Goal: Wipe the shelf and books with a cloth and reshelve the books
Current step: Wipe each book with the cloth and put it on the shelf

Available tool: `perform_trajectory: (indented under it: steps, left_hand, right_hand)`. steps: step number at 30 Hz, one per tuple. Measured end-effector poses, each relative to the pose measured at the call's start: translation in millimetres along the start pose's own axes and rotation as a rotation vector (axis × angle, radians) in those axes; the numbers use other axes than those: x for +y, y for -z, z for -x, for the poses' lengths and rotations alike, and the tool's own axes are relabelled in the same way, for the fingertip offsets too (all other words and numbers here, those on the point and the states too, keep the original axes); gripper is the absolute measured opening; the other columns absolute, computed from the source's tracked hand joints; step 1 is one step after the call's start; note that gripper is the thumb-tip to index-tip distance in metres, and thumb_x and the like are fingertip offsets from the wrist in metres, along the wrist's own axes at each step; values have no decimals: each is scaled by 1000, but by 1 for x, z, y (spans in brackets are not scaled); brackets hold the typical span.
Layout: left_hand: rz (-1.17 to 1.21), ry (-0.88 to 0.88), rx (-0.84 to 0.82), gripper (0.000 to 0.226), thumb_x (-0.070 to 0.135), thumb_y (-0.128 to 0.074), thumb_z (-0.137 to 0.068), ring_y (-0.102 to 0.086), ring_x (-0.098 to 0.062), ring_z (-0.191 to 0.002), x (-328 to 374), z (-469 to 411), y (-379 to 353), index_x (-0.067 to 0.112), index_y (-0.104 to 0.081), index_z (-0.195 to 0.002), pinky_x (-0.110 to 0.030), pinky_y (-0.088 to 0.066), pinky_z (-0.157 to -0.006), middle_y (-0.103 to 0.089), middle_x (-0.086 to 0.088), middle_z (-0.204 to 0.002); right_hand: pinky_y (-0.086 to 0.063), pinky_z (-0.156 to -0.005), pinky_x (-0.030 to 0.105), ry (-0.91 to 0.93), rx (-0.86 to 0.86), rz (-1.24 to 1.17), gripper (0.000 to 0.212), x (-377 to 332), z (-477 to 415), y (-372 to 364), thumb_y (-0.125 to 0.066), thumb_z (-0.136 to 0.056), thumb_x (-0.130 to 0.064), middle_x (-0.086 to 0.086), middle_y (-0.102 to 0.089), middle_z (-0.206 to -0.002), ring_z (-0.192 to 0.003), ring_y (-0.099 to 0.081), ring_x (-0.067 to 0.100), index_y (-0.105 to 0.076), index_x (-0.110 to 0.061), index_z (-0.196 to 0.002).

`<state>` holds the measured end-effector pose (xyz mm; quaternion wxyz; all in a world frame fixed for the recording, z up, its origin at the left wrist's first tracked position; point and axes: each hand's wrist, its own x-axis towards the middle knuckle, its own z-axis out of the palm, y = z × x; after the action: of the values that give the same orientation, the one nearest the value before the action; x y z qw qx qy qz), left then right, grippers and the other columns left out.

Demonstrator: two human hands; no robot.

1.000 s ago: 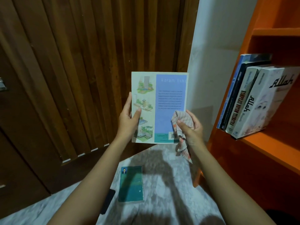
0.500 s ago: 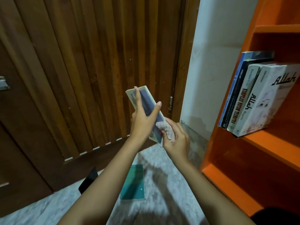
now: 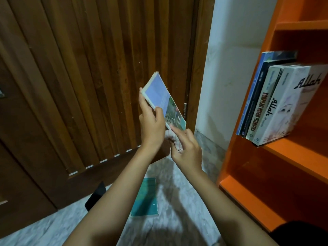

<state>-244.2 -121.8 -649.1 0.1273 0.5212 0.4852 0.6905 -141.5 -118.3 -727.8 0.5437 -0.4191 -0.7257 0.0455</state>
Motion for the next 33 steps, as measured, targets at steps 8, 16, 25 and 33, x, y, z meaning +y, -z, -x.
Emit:
perform_trajectory:
  steps: [8,16,25,33]
  left_hand:
    - [237,56,133,42,8,-36,-100,-64,-20,-103,-2,-12,18,21,-25,-139,-32,-56,-79,-60,-9,-118]
    - [279,77,19,41,4,-37,-101,-66,-5,-85,-13,-4,26,13,-35,-140,-25,-54,-70,-65,6,-104]
    - [420,167,-116,39,5,-42,-99,-66,-6,-95,-17,-4,36,21,-42,-134,-24,-55,-74,-68,16,-108]
    - [444,216,-87,39,5,-42,-99,-67,-9,-91,-22,-7,31,20,-43,-135,-25,-56,-70,-68,1,-107]
  right_hand:
    - [-39,-79,9,0,-188,-347,44,3,-14,12,-66,-86,-24,3,-53,-95,-90,-51,5,-56,-19,-129]
    - [-41,-78,9,-152,234,-407,32,-15,-57,11,-70,-83,-18,8,-49,-97,-90,-51,7,-67,-9,-113]
    - [-43,-69,12,-147,306,-226,25,-17,-97,-4,-63,-88,-29,-1,-49,-102,-83,-50,5,-69,-22,-110]
    - [-47,-76,13,-227,236,-349,23,-24,-67,-19,-64,-87,-26,5,-56,-103,-88,-54,8,-68,-21,-109]
